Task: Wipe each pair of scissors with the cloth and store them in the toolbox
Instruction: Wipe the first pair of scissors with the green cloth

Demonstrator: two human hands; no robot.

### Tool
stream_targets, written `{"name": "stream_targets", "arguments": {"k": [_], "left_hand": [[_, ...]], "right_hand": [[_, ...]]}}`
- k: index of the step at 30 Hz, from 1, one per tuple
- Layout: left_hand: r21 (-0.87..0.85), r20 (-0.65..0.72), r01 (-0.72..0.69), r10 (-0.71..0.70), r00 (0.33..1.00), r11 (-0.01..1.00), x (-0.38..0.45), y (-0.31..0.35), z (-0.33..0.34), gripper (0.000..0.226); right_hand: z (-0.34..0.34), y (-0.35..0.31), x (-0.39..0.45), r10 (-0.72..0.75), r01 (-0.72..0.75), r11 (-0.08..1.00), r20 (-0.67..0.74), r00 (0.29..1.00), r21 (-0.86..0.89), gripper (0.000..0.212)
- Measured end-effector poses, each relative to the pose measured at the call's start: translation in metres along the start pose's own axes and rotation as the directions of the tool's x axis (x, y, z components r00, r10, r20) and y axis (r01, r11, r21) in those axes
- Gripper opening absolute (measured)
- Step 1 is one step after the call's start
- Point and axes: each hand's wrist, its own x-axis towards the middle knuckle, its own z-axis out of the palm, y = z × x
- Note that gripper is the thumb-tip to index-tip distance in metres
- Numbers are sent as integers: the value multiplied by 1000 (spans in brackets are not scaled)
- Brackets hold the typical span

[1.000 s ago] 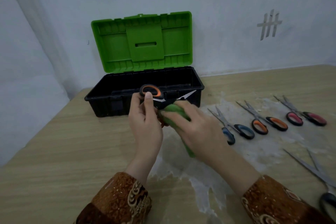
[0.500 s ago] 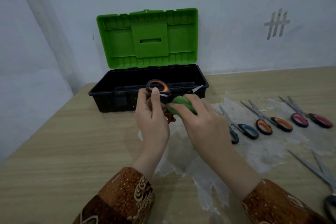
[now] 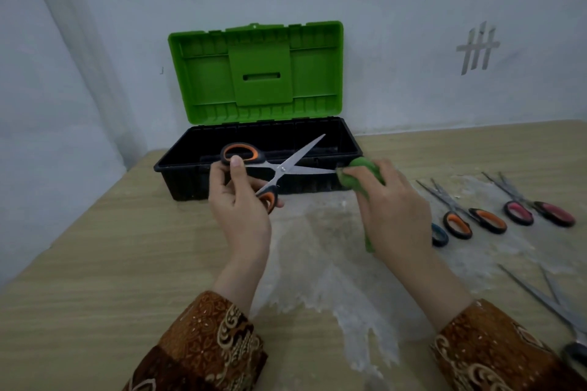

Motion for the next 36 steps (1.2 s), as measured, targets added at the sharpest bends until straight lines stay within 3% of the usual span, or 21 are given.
{"name": "stream_targets", "arguments": {"k": [3,6,9,12,17,22,25,27,29,32,34,36], "left_hand": [[38,43,-67,65,997,997,-1,1,1,24],[107,150,-188,171,974,976,-6,-2,2,21],[202,279,-401,340,898,893,-12,-3,3,19],[205,336,-488,407,849,848,-14,0,4,16],[151,370,-460,381,847,875,-16,1,6,17],[161,285,-326,272,919,931,-14,-4,5,21],[143,227,-228,193,955,963,-11,-4,4,23],[153,239,-262,221,946,953,-12,-5,4,22],[198,280,-397,336,899,896,-12,-6,4,21],[259,374,-579,472,798,773,-10,-6,1,21],[267,436,-671,534,724,692,-10,-4,1,20],[270,516,-759,577,634,593,-12,-4,2,18]], "right_hand": [[-11,5,4,35,-25,993,-89,995,112,22],[-16,-6,5,-84,111,976,-146,986,189,28],[-9,-24,-1,-205,219,959,-93,974,179,32],[-1,-20,-1,-157,159,975,-23,987,152,33],[1,12,3,17,-17,996,1,1000,92,30],[-7,20,6,155,-144,973,-47,987,180,31],[-15,4,7,24,5,972,-119,993,235,32],[-13,-12,4,-141,163,959,-109,984,230,31],[-7,-24,-1,-222,227,964,-50,974,141,30],[-3,-19,1,-74,74,995,-7,997,73,32],[-7,-13,3,-25,28,990,-18,1000,140,32],[-10,-14,3,-71,69,962,1,997,264,31]]}}
